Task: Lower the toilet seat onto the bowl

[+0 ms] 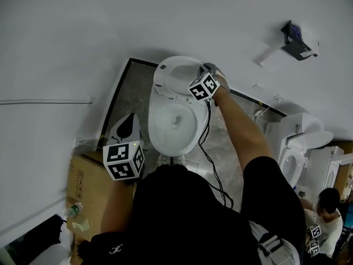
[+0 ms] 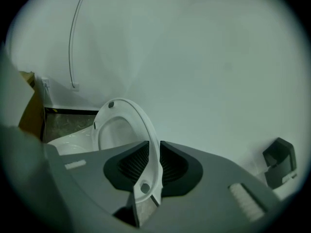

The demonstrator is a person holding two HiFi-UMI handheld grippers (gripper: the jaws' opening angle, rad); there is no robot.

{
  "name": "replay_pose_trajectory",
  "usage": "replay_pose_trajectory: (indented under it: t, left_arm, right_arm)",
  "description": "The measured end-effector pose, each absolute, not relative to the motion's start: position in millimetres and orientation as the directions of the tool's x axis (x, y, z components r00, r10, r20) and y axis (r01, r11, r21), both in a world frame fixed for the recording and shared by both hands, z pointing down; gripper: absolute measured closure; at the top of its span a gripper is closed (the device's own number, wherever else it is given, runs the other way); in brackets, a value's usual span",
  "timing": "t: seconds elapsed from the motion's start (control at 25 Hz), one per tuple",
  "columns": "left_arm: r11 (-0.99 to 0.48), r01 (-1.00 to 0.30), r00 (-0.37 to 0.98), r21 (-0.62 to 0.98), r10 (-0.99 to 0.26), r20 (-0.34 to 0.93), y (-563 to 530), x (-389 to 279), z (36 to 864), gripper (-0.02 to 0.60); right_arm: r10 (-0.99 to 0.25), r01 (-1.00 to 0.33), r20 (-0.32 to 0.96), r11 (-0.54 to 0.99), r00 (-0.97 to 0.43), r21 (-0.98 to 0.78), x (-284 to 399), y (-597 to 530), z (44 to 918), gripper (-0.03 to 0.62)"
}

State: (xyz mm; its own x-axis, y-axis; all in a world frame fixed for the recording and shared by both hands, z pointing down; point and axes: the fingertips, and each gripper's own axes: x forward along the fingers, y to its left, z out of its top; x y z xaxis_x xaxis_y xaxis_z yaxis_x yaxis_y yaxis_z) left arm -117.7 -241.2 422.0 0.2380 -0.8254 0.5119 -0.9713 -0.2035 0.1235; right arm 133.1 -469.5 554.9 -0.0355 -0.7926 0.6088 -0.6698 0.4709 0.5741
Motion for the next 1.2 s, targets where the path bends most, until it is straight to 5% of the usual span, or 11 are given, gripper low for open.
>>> replay_pose_trajectory:
  t: [0.76, 1.2]
  left_arm:
    - [-0.14, -0.984, 0.18, 0.114, -0.807, 0.562, -229, -144, 436, 0.575]
    - [-0.183, -0.976, 0.219, 0.12, -0.805, 0.552, -227, -119, 435, 0.575]
  right_arm:
    - [-0.761, -0.575, 0.646, 0.504, 0.056, 0.644, 146, -490, 583, 0.556]
    - [-0.741, -0.529, 0.67, 0.585, -0.04, 0.615, 134, -448, 577, 0.562]
